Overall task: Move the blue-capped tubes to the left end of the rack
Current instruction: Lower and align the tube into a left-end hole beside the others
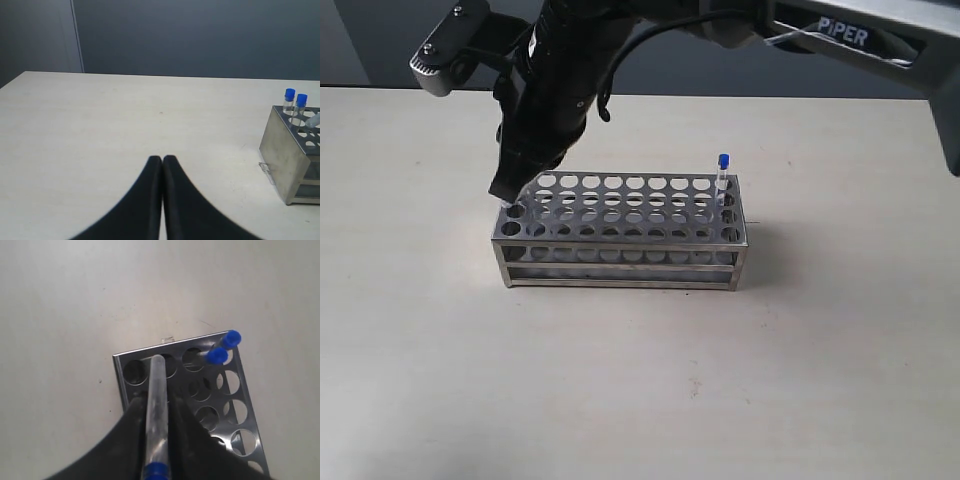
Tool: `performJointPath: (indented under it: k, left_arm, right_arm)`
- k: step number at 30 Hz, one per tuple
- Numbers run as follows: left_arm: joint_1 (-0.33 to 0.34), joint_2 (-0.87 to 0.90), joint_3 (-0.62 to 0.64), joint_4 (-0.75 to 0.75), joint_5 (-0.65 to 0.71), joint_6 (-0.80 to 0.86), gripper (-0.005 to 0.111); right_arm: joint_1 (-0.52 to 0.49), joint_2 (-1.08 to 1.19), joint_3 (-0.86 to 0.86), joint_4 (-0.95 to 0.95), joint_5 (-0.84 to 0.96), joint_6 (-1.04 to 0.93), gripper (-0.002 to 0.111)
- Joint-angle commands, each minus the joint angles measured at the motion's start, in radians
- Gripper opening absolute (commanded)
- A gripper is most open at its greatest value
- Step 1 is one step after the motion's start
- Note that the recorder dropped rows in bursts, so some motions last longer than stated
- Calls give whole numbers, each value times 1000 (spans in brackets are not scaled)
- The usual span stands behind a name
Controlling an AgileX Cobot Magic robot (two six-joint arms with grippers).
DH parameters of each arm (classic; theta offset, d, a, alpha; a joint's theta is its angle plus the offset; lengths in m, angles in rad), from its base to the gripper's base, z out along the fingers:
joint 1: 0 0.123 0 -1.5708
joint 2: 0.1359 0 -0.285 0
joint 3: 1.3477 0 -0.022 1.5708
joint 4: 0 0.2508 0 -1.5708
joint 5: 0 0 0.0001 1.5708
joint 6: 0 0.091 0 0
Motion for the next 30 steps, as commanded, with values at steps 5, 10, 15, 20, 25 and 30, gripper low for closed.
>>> performJointPath:
  k: [5,10,15,20,25,30]
  left_arm:
    - [-4,-4,-1,-1,1,-2,1]
    - [-4,-4,-1,-1,-1,-2,1]
    - [-4,-4,-1,1,-1,-2,1]
    - [-4,-4,-1,1,-1,-2,1]
    - [-4,-4,-1,1,-1,-2,1]
    - [-4,-4,-1,1,-1,-2,1]
  right_arm:
    - [-3,-4,1,-47,4,0,-1]
    - [-3,30,1,-42,-17,0,-1]
    - [-3,50,1,-40,-37,0,-1]
    - [-3,78,1,-35,-73,0,-1]
    - [-3,85,1,16,-150,-4,-1]
    - [-3,87,1,34,-205,-4,-1]
